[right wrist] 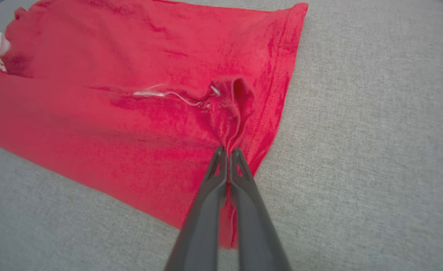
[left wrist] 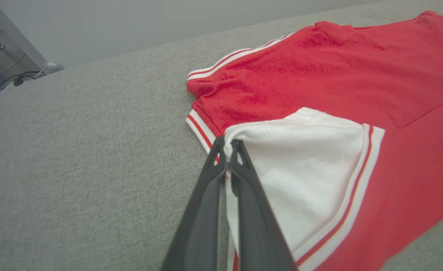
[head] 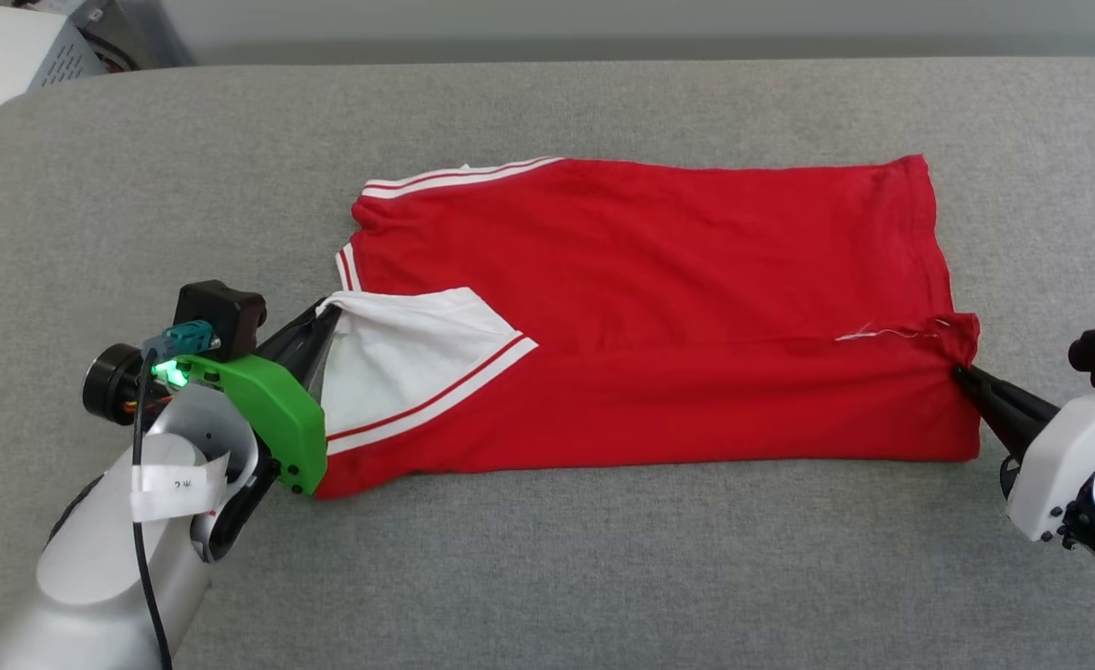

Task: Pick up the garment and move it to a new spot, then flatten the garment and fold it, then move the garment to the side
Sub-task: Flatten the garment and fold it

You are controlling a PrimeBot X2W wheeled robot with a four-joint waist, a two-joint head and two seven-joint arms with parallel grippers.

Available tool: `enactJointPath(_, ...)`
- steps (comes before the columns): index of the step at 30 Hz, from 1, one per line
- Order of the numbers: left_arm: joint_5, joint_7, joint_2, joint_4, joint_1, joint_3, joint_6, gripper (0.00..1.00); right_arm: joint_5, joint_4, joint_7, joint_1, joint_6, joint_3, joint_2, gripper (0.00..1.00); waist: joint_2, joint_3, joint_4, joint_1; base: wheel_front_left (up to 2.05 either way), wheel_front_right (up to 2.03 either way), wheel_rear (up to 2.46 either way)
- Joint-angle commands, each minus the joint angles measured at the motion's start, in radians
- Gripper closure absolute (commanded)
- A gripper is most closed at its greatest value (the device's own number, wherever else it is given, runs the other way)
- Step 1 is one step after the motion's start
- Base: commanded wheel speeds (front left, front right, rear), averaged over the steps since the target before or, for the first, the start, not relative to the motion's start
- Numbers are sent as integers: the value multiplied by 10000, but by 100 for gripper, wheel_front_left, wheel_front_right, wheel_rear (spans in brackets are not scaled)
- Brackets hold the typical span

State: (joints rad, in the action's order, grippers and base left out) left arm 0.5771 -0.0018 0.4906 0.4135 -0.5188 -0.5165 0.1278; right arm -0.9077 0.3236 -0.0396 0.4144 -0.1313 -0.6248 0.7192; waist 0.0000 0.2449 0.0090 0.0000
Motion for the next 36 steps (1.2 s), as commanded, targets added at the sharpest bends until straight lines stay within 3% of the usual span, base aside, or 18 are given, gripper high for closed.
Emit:
enactJointPath(1, 125, -138, 45, 285, -323, -244, 25, 100, 86, 174, 1, 236, 6, 70, -107, 100, 0, 569, -291, 0, 0, 0, 0)
enactJointPath(9, 1415, -1131, -202, 2922, -1246, -2272, 27, 100, 407, 1277, 103, 645, 6, -179, -756, 100, 0, 887, -272, 0, 0, 0, 0)
enactJointPath(10, 1527, -1261, -218, 3066, -1307, -2411, 27, 100, 396, 1320, 145, 625, 6, -184, -771, 88, 0, 824, -238, 0, 0, 0, 0)
enactJointPath(11, 1606, -1368, -212, 3195, -1360, -2486, 27, 100, 380, 1334, 187, 613, 6, -180, -780, 66, 0, 771, -219, 0, 0, 0, 0)
enactJointPath(12, 1705, -1504, -215, 3347, -1436, -2550, 28, 71, 371, 1345, 289, 602, 6, -136, -776, 0, 0, 686, -180, 0, 0, 0, 0)
enactJointPath(13, 1775, -1606, -220, 3452, -1504, -2591, 28, 1, 373, 1361, 410, 591, 6, -60, -763, 0, 0, 607, -141, 0, 0, 0, 0)
enactJointPath(18, 2087, -1886, 49, 3433, -2117, -2944, 28, 0, 500, 788, 1185, 158, 6, 624, -555, 0, 0, -208, 211, 0, 0, 0, 0)
enactJointPath(23, 2734, -1092, 485, 2669, -2494, -3226, 28, 0, 682, 219, 1248, -376, 6, 1243, -437, 0, 0, -753, 436, 0, 0, 0, 0)
enactJointPath(25, 3080, -434, 736, 2237, -2644, -3418, 28, 0, 802, 10, 1149, -558, 6, 1475, -436, 0, 0, -905, 489, 0, 0, 0, 0)
enactJointPath(31, 4717, 2866, 1352, 981, -2999, -4253, 28, 0, 1232, -428, 706, -1016, 6, 2097, -633, 0, 0, -1165, 575, 0, 0, 0, 0)
enactJointPath(33, 5171, 3709, 1440, 724, -3098, -4445, 28, 0, 1355, -564, 561, -1120, 6, 2252, -718, 0, 0, -1184, 561, 0, 0, 0, 0)
enactJointPath(34, 5614, 4831, 1475, 559, -3210, -4775, 28, 0, 1502, -762, 358, -1236, 6, 2441, -842, 0, 0, -1159, 503, 0, 0, 0, 0)
enactJointPath(36, 5881, 5522, 1460, 548, -3233, -4987, 28, 0, 1579, -887, 214, -1281, 6, 2543, -920, 0, 0, -1109, 441, 0, 0, 0, 0)
